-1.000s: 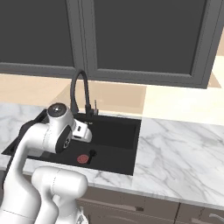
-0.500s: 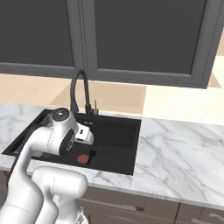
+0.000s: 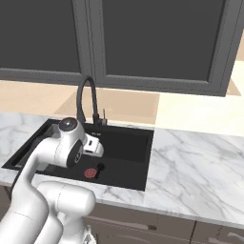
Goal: Pick up the dish brush and dish brush from the sink, and place them back in the cabinet, and close the cabinet doors.
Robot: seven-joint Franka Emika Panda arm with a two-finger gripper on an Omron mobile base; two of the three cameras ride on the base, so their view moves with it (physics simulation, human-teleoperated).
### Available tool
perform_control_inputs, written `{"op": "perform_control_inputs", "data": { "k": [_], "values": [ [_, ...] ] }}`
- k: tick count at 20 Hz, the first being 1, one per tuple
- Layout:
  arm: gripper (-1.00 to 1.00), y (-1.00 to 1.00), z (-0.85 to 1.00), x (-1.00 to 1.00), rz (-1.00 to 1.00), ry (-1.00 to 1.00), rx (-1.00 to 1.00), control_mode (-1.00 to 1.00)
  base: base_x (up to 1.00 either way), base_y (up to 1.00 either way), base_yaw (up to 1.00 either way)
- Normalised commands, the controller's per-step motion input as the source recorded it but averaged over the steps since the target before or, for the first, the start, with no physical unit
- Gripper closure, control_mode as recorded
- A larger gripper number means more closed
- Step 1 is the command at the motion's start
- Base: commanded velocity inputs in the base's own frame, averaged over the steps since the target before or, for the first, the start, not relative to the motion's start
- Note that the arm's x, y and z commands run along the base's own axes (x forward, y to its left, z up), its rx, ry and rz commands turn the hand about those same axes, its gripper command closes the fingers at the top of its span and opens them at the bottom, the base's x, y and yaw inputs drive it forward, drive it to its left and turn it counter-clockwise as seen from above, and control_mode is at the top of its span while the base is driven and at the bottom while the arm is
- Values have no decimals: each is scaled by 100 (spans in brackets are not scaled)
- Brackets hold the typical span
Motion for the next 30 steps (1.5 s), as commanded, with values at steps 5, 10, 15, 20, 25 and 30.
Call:
{"op": "perform_control_inputs", "data": {
  "k": [5, 10, 15, 20, 25, 30],
  "values": [
    [-100, 0, -25, 17, 0, 0, -2, -100, 0, 0, 0],
    [-100, 0, -28, 12, 0, 0, -1, -100, 0, 0, 0],
    [-100, 0, -30, 12, 0, 0, 0, -100, 0, 0, 0],
    [-100, 0, -29, 13, 0, 0, 0, -100, 0, 0, 0],
    [-100, 0, -31, 13, 0, 0, 0, -100, 0, 0, 0],
    [-100, 0, -32, 9, 0, 0, 0, -100, 0, 0, 0]
  ]
}}
